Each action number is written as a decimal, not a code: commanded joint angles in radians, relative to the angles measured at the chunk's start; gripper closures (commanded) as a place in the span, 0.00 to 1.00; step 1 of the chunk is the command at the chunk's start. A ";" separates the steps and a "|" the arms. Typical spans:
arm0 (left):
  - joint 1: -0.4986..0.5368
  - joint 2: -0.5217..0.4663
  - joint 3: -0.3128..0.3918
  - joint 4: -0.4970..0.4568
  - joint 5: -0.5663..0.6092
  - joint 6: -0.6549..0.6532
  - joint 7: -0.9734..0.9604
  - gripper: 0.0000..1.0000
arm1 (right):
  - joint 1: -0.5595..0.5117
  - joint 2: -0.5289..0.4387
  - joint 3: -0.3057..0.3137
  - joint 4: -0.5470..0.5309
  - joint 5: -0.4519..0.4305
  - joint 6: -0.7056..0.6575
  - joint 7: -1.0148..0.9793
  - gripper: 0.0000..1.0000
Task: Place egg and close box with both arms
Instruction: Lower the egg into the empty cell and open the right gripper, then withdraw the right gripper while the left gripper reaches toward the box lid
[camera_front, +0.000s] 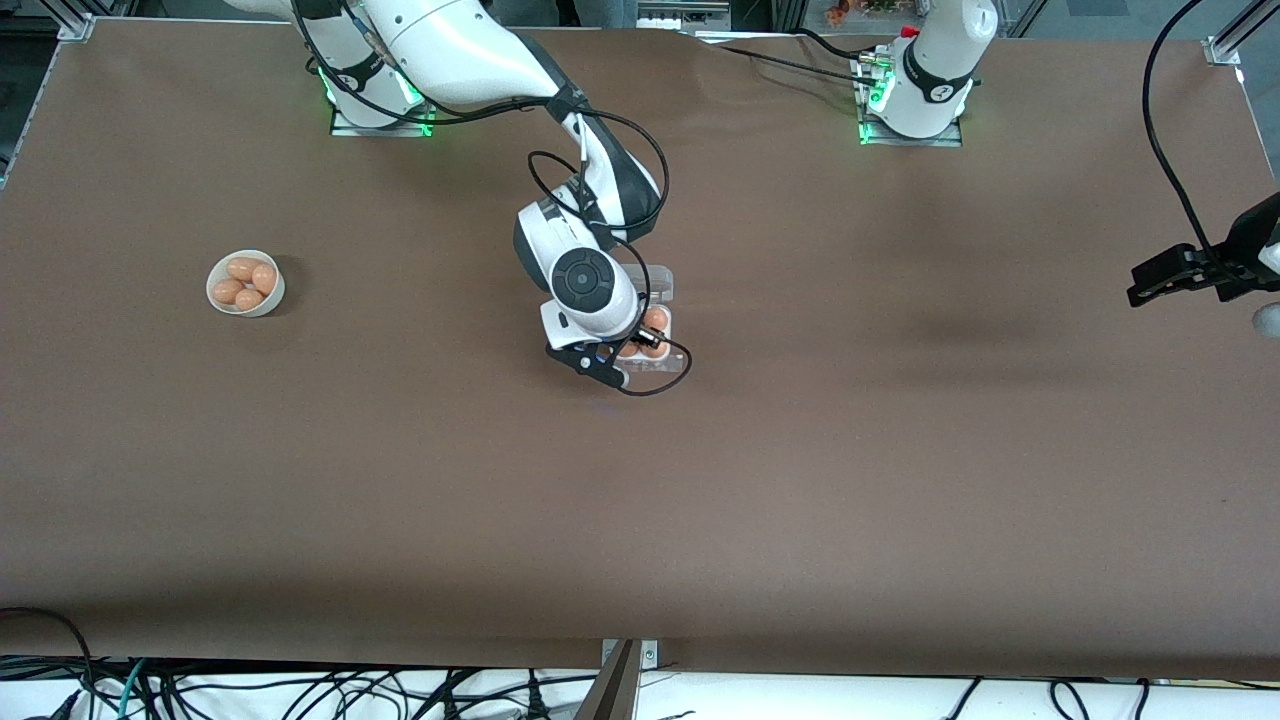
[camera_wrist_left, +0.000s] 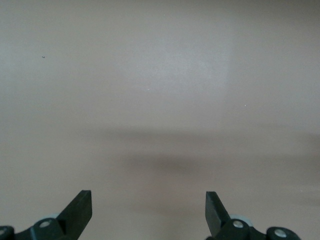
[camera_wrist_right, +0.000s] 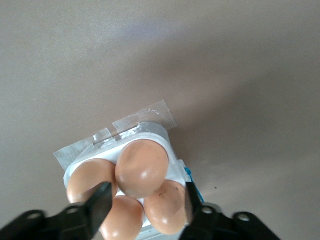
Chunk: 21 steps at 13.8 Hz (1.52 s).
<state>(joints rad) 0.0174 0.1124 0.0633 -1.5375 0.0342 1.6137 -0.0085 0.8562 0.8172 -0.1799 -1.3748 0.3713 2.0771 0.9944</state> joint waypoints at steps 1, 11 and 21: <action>0.004 0.010 -0.002 0.028 0.020 -0.014 0.024 0.00 | 0.001 0.013 0.000 0.029 0.015 0.026 -0.008 0.00; -0.013 0.012 -0.013 0.027 0.012 -0.015 0.010 0.00 | -0.014 -0.029 -0.119 0.059 0.005 0.023 -0.048 0.00; -0.100 0.067 -0.140 0.025 -0.364 -0.205 -0.166 0.61 | -0.031 -0.118 -0.323 0.045 0.003 -0.175 -0.313 0.00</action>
<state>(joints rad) -0.0520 0.1497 -0.0802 -1.5381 -0.2650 1.4494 -0.1150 0.8324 0.7453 -0.4989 -1.3125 0.3711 1.9399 0.7243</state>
